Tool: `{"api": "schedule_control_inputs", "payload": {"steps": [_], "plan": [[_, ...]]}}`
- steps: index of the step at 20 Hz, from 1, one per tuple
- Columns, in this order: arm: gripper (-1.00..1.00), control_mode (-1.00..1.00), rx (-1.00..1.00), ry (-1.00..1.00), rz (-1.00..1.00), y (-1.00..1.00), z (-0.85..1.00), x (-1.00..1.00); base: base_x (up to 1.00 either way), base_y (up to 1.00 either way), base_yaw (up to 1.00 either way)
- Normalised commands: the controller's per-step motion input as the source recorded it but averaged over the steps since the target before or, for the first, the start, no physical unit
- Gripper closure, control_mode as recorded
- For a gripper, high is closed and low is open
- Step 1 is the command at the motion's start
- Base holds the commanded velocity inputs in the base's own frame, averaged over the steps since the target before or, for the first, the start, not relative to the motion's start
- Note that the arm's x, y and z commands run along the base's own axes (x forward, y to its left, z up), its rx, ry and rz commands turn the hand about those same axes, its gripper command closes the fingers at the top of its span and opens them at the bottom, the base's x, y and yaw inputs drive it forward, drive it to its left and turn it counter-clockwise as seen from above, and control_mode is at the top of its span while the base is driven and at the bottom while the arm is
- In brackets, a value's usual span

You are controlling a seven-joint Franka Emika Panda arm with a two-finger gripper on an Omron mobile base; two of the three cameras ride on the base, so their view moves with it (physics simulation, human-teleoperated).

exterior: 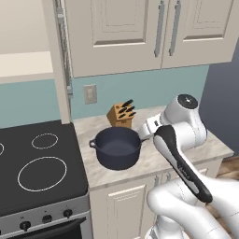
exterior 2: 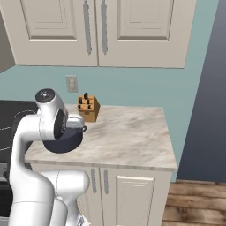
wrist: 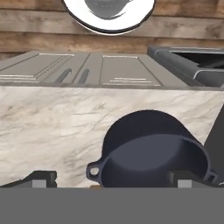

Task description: Pick the kettle from the cabinet and place it on a stove burner. Then pick the pot from the counter and place it on another stove burner. Finally, turn both burners on.

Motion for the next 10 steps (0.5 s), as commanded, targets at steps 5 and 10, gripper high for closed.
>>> {"api": "schedule_control_inputs", "payload": {"steps": [5, 10], "plan": [[-1.00, -1.00, 0.00, 0.01, -0.11, 0.07, -0.17, 0.28, 0.00, 0.00, 0.00], [-1.00, -1.00, 0.00, 0.02, -0.04, 0.13, -0.09, 0.32, 0.00, 0.00, 0.00]]}}
